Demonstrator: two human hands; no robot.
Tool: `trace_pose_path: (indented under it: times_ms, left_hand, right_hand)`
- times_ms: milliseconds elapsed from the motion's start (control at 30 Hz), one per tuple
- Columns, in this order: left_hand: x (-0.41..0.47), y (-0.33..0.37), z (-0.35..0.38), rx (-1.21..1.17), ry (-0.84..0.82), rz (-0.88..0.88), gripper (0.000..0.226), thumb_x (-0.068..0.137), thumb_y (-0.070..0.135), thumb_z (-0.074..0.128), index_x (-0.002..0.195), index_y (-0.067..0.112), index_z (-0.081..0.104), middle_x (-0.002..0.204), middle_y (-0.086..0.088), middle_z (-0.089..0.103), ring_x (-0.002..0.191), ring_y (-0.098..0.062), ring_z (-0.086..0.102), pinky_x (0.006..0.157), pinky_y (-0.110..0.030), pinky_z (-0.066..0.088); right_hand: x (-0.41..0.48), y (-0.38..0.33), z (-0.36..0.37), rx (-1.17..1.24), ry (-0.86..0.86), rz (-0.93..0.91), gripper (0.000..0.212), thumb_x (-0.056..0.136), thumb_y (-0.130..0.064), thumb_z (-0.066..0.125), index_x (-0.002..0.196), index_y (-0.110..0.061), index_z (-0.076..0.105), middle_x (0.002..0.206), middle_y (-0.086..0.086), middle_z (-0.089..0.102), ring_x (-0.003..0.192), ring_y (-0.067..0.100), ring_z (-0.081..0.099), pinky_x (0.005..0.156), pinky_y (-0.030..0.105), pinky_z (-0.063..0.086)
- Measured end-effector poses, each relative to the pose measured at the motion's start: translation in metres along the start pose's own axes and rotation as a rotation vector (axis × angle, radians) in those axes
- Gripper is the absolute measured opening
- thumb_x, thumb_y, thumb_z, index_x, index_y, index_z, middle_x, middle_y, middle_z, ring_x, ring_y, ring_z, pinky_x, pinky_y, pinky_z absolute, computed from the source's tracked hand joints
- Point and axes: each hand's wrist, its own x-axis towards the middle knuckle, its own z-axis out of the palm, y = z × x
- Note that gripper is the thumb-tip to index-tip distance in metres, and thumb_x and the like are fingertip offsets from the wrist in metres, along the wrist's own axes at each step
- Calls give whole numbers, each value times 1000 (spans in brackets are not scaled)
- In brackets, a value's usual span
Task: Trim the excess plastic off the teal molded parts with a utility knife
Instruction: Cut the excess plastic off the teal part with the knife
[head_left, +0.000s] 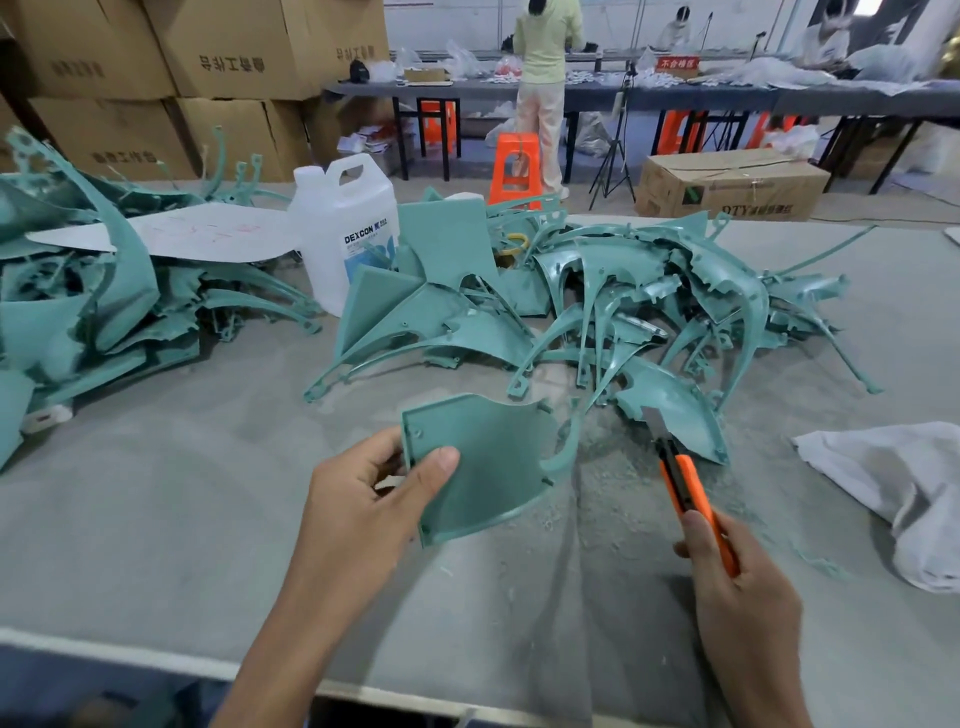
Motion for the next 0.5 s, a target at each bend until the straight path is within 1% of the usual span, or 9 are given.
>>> trace_pose_path:
  times_ms: [33, 67, 133, 200, 267, 367, 400, 467, 500]
  left_hand:
    - [1, 0, -3, -20, 4, 8, 21, 81, 31, 70, 101, 37, 75, 85, 7, 77, 58, 0, 63, 48, -16, 47]
    - [3, 0, -5, -48, 11, 5, 21, 83, 29, 70, 102, 37, 73, 84, 6, 76, 56, -1, 61, 45, -17, 45]
    - [5, -2, -11, -106, 39, -11, 19, 88, 28, 73, 105, 37, 69, 81, 1, 75, 54, -5, 58, 43, -21, 44]
    - [6, -4, -19, -159, 97, -44, 16, 91, 34, 64, 106, 36, 68, 78, -2, 72, 55, -11, 54, 43, -24, 43]
    - [6, -7, -25, -216, 148, -82, 20, 90, 35, 58, 106, 34, 69, 82, -3, 70, 60, -14, 54, 44, -24, 42]
    - [7, -10, -33, -308, 183, -115, 20, 95, 27, 55, 108, 30, 71, 89, -1, 69, 63, -14, 54, 45, -24, 41]
    - [7, -10, -34, -310, 185, -118, 21, 97, 25, 54, 109, 29, 71, 90, -2, 69, 63, -15, 54, 45, -24, 41]
    - [7, -12, -35, -278, 185, -121, 21, 96, 26, 55, 109, 32, 70, 91, -1, 70, 66, -15, 56, 46, -25, 42]
    - [7, -14, -34, -262, 182, -119, 20, 96, 27, 55, 107, 35, 70, 92, 0, 71, 68, -14, 57, 47, -25, 43]
  right_hand:
    - [-1, -1, 1, -3, 5, -15, 24, 86, -64, 48, 98, -49, 64, 78, -14, 70, 73, 3, 63, 63, 22, 43]
    - [-2, -1, 1, -10, 11, -34, 27, 87, -65, 51, 99, -45, 65, 78, -10, 69, 75, 12, 63, 64, 28, 43]
    - [-2, 1, 2, -24, 21, -80, 35, 90, -66, 56, 107, -38, 67, 83, -4, 67, 79, 23, 60, 69, 34, 43]
    - [-1, 4, 3, -29, 18, -103, 40, 91, -64, 54, 109, -31, 69, 85, -1, 67, 81, 26, 60, 73, 38, 46]
    - [-1, 7, 5, -44, 23, -103, 44, 92, -65, 54, 110, -28, 70, 84, -1, 67, 80, 26, 60, 73, 39, 49]
    - [-3, 4, 5, -24, 26, -90, 48, 83, -66, 51, 108, -30, 70, 85, 1, 67, 84, 28, 60, 77, 33, 46]
    - [-5, 0, 6, -42, 22, -85, 48, 82, -66, 52, 107, -30, 71, 86, 3, 67, 86, 30, 59, 79, 34, 47]
    - [-6, -3, 6, -108, 40, -108, 43, 86, -62, 64, 106, -26, 73, 88, 7, 67, 88, 33, 59, 83, 41, 49]
    - [-4, -3, 7, -161, 52, -126, 36, 87, -52, 70, 105, -22, 75, 89, 9, 68, 88, 35, 60, 83, 44, 49]
